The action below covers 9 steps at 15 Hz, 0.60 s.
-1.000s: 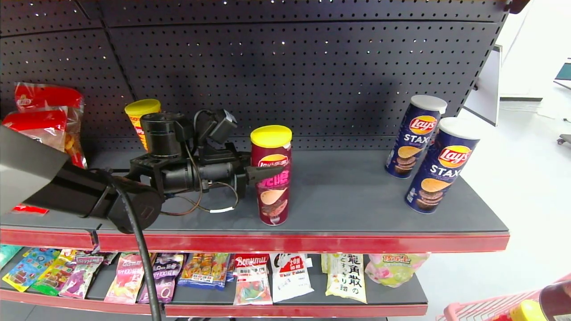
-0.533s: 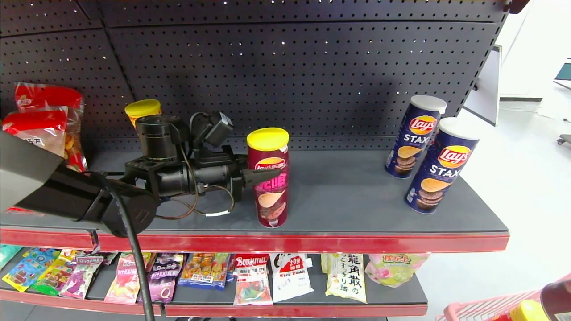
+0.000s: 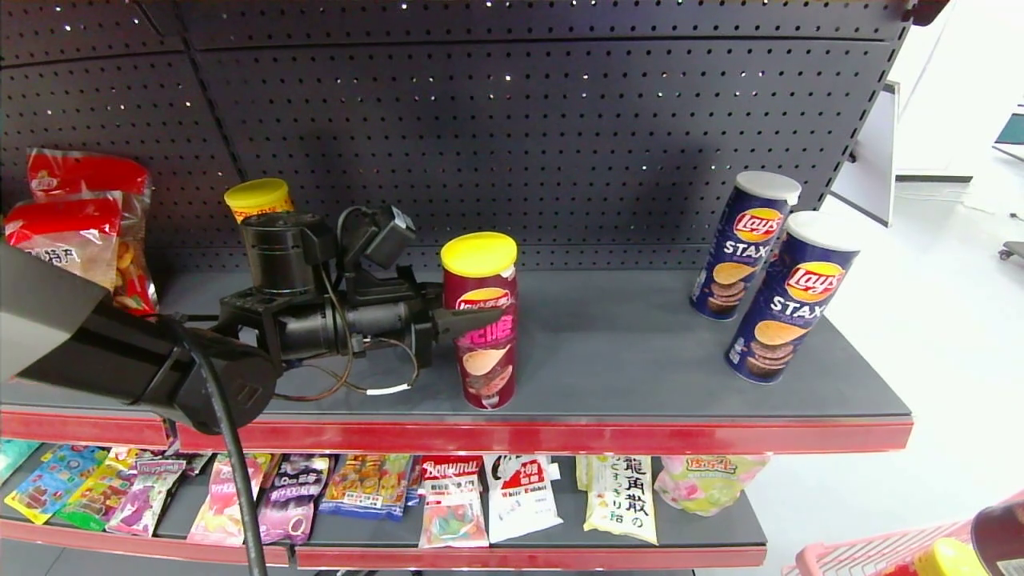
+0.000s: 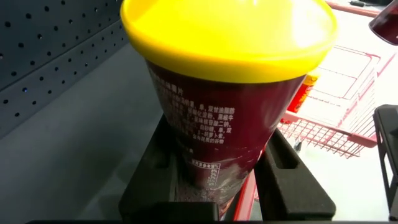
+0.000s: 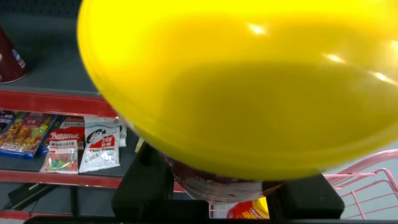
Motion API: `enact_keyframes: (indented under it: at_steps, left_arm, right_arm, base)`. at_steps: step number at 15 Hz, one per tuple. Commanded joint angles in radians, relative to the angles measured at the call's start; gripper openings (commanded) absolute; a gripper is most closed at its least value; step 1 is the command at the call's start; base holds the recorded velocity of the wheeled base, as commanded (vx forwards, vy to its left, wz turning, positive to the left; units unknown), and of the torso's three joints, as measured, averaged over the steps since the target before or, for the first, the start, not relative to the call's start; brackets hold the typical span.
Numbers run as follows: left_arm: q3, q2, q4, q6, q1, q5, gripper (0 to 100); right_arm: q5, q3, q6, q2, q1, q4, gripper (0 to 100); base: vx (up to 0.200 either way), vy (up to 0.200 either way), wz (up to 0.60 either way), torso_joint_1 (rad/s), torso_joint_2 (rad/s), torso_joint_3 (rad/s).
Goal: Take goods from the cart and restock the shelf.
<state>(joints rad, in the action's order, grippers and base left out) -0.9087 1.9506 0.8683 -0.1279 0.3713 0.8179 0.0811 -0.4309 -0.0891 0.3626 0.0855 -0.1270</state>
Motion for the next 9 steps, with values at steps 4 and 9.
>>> enact_keyframes:
  at_steps: [4, 9]
  left_arm:
    - [0.005, -0.002, -0.003, 0.004, 0.001, 0.0, 0]
    - [0.01, -0.013, 0.0, 0.004, 0.0, -0.008, 100]
  right_arm:
    - [0.0, 0.0, -0.001, -0.001, 0.0, 0.0, 0]
    - [0.0, 0.0, -0.001, -0.001, -0.001, 0.0, 0]
  base:
    - [0.0, 0.0, 0.0, 0.0, 0.0, 0.0]
    - [0.0, 0.0, 0.0, 0.0, 0.0, 0.0]
